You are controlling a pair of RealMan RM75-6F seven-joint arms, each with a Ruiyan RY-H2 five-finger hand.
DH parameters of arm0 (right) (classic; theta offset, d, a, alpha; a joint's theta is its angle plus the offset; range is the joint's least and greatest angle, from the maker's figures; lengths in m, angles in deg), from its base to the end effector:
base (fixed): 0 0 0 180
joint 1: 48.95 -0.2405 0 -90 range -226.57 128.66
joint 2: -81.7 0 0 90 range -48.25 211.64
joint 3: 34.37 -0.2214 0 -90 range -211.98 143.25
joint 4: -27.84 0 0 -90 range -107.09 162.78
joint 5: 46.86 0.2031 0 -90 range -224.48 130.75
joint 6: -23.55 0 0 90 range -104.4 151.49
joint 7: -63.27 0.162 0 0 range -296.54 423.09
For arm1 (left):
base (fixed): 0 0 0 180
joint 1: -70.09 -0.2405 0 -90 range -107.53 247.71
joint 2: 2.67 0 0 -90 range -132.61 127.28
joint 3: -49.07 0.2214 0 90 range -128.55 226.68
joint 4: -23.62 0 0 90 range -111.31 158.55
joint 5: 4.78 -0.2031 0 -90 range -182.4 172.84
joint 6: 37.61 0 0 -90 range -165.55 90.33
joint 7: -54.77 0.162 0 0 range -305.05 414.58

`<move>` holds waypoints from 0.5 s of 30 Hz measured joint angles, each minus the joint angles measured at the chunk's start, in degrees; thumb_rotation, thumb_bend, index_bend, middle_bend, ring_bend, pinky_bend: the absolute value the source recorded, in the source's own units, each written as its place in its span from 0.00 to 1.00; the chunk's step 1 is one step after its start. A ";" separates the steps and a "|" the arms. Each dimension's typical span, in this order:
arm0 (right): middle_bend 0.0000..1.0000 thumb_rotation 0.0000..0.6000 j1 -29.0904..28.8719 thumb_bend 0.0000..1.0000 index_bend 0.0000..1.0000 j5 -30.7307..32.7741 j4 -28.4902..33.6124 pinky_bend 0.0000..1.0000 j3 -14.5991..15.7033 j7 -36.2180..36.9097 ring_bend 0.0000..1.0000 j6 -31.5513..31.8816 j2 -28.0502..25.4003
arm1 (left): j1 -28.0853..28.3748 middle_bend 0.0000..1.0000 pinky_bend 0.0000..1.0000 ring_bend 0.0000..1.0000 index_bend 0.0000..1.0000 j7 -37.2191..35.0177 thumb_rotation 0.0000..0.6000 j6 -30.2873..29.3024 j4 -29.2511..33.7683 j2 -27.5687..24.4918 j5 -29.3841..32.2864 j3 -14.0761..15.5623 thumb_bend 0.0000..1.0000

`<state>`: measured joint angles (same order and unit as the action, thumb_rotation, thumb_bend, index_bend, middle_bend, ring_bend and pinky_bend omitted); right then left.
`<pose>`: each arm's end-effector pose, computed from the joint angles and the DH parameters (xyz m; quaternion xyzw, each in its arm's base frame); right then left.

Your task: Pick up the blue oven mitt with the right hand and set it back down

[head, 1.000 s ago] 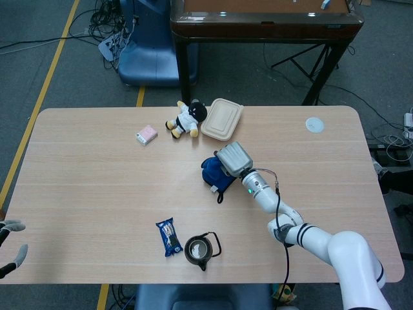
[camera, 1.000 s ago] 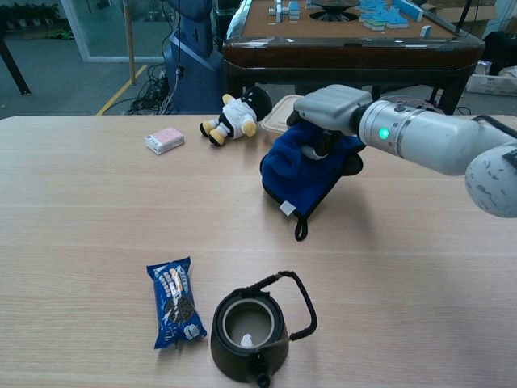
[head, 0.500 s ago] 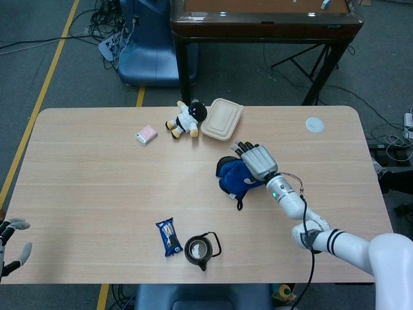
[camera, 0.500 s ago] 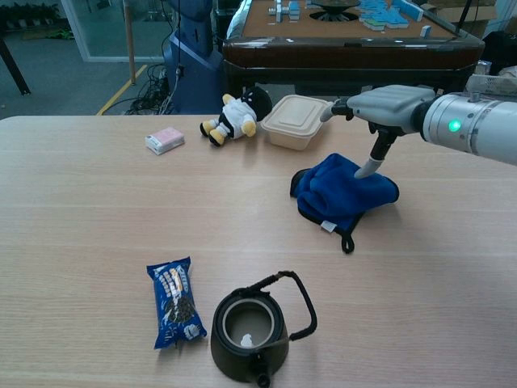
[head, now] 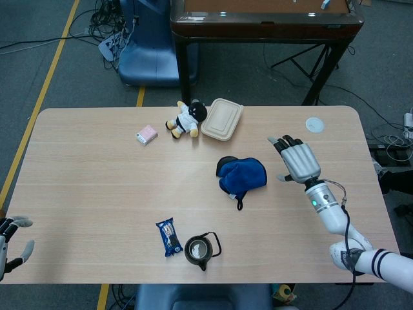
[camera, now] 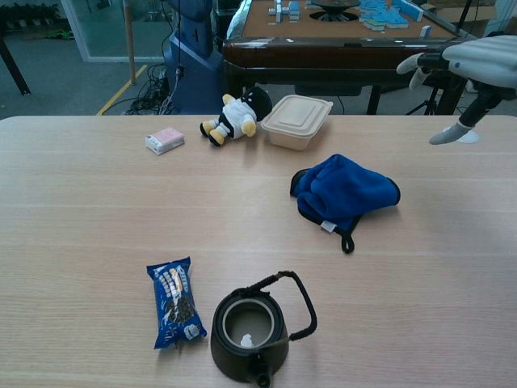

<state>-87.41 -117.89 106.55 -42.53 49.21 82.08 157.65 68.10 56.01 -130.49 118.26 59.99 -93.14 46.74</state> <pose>-0.1877 -0.3639 0.0742 0.7316 -0.2890 0.3340 0.5193 -0.2788 0.1599 0.1701 -0.5603 -0.3733 -0.3957 0.6246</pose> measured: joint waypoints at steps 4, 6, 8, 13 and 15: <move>0.25 1.00 4.68 0.05 0.10 -0.92 4.05 0.29 1.68 0.67 0.16 4.43 -4.32 | 0.30 0.32 0.26 0.26 0.39 -0.17 1.00 0.16 -0.14 0.12 -0.10 -0.11 0.30; 0.25 1.00 7.06 0.05 0.10 -1.61 5.70 0.29 2.58 1.07 0.16 6.96 -6.28 | 0.44 0.32 0.26 0.26 0.39 -0.12 1.00 0.30 -0.09 0.07 -0.08 -0.16 0.30; 0.25 1.00 9.03 0.05 0.11 -2.33 6.88 0.29 3.35 1.47 0.17 9.16 -7.75 | 0.57 0.32 0.26 0.26 0.39 -0.07 1.00 0.39 0.00 0.05 -0.08 -0.20 0.30; 0.28 1.00 14.64 0.05 0.12 -4.96 9.39 0.29 5.59 2.72 0.19 15.39 -10.48 | 1.03 0.32 0.26 0.26 0.39 0.30 1.00 0.99 0.15 0.27 -0.27 -0.13 0.30; 0.28 1.00 16.99 0.05 0.12 -5.97 10.27 0.29 6.60 3.06 0.19 17.69 -11.36 | 1.18 0.32 0.26 0.26 0.39 0.39 1.00 1.09 0.23 0.40 -0.47 -0.06 0.30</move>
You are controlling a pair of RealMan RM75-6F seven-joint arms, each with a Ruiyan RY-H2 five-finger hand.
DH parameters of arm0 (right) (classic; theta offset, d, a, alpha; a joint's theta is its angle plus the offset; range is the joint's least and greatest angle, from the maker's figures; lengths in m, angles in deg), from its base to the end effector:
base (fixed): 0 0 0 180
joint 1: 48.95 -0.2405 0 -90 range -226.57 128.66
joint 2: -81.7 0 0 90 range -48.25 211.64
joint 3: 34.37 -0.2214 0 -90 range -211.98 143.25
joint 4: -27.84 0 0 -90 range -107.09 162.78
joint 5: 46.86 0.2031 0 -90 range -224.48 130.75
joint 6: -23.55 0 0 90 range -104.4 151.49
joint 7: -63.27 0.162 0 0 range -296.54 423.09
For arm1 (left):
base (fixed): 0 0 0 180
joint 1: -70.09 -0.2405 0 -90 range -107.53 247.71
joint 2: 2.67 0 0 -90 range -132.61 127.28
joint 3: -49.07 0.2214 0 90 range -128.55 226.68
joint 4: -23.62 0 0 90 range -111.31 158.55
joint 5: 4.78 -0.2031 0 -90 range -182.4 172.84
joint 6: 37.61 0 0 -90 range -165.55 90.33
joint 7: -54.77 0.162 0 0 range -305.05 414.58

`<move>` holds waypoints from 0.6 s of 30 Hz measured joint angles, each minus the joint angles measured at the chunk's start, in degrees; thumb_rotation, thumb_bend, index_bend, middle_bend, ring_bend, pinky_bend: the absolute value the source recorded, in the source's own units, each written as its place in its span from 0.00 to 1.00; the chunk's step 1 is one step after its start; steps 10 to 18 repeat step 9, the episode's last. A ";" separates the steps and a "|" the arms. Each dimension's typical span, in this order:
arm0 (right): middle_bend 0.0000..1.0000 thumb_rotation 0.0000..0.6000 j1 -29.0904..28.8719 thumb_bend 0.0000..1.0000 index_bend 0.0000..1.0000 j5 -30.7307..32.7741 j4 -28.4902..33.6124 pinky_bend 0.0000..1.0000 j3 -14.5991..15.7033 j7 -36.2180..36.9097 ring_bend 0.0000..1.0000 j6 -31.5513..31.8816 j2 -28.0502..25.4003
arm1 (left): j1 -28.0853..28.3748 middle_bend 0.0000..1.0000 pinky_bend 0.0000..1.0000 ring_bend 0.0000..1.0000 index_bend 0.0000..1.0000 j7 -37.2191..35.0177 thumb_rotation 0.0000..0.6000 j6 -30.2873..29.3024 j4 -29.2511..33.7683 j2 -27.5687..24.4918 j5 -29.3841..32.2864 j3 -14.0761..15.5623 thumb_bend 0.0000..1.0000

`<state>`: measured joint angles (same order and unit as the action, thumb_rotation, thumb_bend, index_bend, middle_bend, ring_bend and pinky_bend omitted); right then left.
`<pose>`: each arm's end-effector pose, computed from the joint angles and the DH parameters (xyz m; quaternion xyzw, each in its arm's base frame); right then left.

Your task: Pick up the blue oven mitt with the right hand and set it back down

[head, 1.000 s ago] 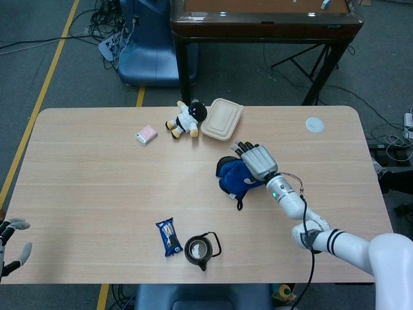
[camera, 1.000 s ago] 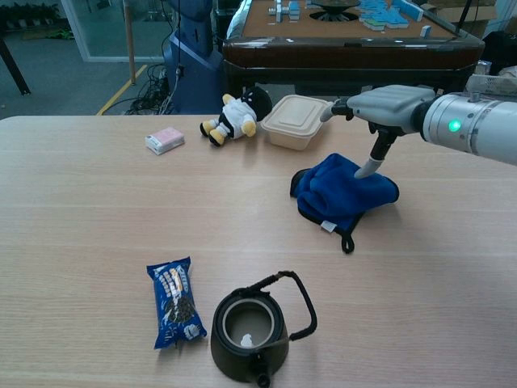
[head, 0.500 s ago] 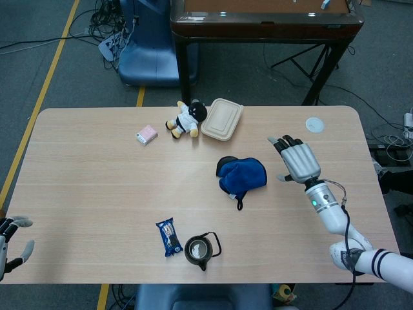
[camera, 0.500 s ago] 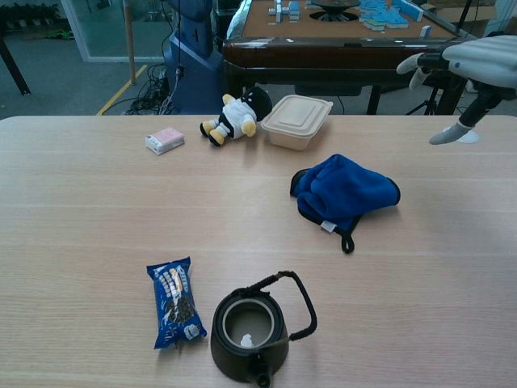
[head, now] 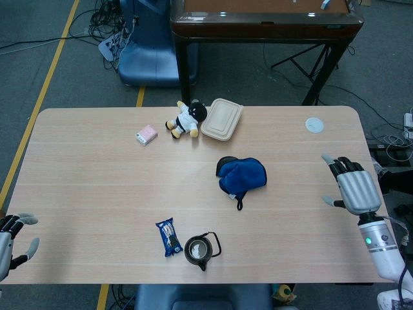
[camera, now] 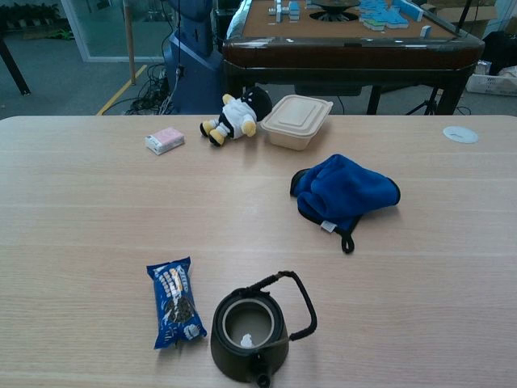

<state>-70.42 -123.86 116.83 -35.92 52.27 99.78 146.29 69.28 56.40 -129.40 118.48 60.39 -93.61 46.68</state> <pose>-0.2555 -0.2722 0.1387 0.6725 -0.3067 0.3267 0.5889 -0.2741 0.1661 0.1647 -0.5694 -0.3727 -0.3998 0.6140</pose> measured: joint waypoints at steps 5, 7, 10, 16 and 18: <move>0.28 1.00 4.54 0.05 0.12 -1.68 1.85 0.29 1.73 0.35 0.19 4.19 -1.45 | 0.32 0.32 0.26 0.26 0.39 0.17 1.00 0.21 0.14 0.06 -0.12 -0.01 0.30; 0.28 1.00 5.98 0.05 0.12 -2.38 2.45 0.29 2.11 0.62 0.19 5.51 -1.83 | 0.46 0.32 0.26 0.26 0.39 0.20 1.00 0.36 0.19 0.06 -0.17 0.00 0.30; 0.28 1.00 6.95 0.05 0.12 -2.98 2.75 0.29 2.25 0.69 0.19 6.26 -2.03 | 0.60 0.32 0.26 0.26 0.39 0.23 1.00 0.50 0.19 0.11 -0.22 0.04 0.30; 0.28 1.00 6.95 0.05 0.12 -2.98 2.75 0.29 2.25 0.69 0.19 6.26 -2.03 | 0.60 0.32 0.26 0.26 0.39 0.23 1.00 0.50 0.19 0.11 -0.22 0.04 0.30; 0.28 1.00 6.95 0.05 0.12 -2.98 2.75 0.29 2.25 0.69 0.19 6.26 -2.03 | 0.60 0.32 0.26 0.26 0.39 0.23 1.00 0.50 0.19 0.11 -0.22 0.04 0.30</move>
